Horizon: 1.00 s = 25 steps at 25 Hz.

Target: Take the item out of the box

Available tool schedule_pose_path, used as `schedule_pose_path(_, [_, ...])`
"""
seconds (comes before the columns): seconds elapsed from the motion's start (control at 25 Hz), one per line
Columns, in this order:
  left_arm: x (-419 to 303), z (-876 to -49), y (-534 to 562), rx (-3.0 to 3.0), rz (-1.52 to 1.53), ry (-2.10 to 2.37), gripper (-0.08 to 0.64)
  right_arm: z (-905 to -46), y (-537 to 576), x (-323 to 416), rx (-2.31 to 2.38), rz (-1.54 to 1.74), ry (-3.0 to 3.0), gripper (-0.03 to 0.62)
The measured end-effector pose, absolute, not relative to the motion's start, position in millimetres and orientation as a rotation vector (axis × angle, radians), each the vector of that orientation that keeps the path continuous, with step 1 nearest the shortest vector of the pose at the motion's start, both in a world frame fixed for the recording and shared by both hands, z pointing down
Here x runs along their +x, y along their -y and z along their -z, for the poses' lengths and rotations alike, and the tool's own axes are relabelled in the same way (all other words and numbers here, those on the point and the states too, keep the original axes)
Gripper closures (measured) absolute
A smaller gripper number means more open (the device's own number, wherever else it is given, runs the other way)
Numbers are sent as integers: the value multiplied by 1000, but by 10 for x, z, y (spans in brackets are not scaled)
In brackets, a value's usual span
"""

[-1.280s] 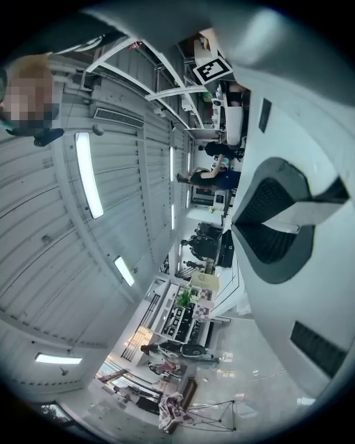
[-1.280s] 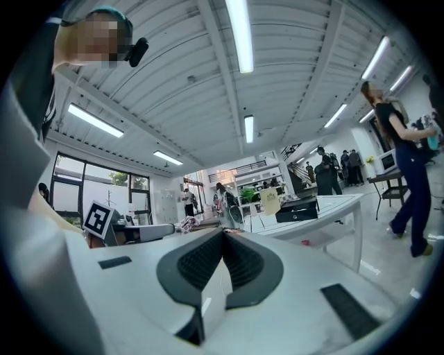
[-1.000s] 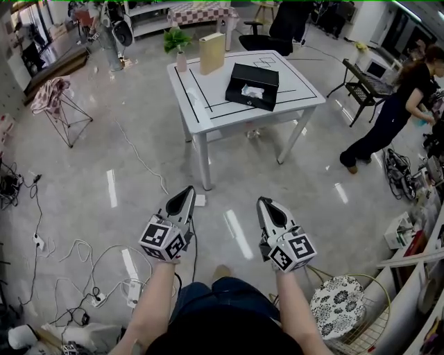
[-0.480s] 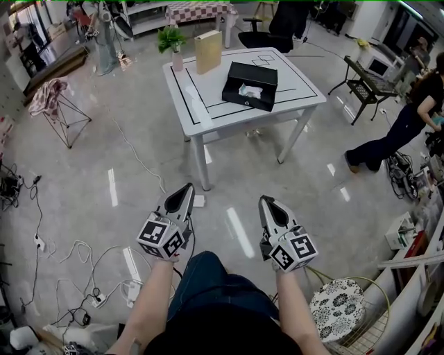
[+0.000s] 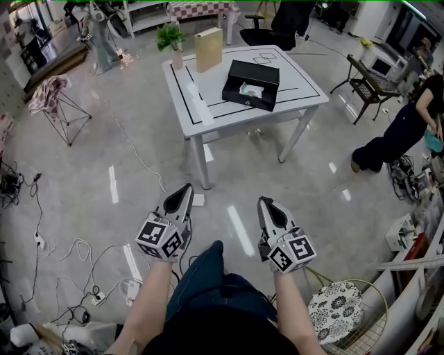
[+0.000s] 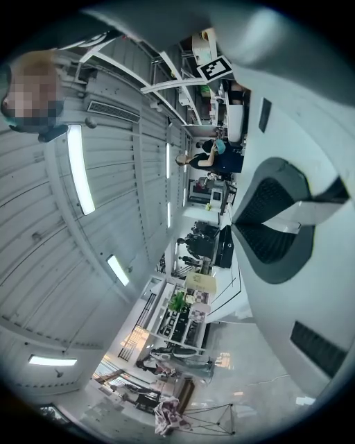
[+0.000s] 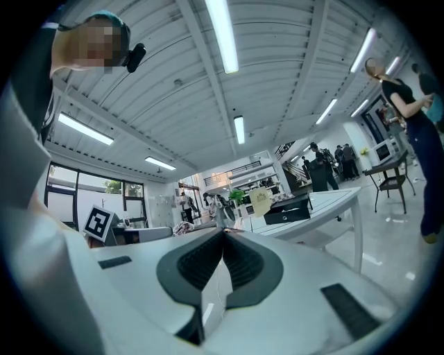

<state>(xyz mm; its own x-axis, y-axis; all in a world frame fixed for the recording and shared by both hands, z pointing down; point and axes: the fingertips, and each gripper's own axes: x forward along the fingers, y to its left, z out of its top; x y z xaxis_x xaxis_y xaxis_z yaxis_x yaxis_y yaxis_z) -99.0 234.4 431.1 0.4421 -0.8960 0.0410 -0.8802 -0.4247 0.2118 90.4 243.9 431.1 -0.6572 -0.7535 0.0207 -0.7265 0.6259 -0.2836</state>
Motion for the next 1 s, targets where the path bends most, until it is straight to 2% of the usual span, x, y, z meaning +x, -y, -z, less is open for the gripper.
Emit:
schedule_pose_path(0.4, [-1070,-4397,-1946,2459,101,1572,558,-4318,-2019,833,-1230,419,-2757,589])
schedule_pose_path(1.0, [-813,-4328,-665,2542,62,1449,558,-4269,-900,876,-1253,423,-2742,588])
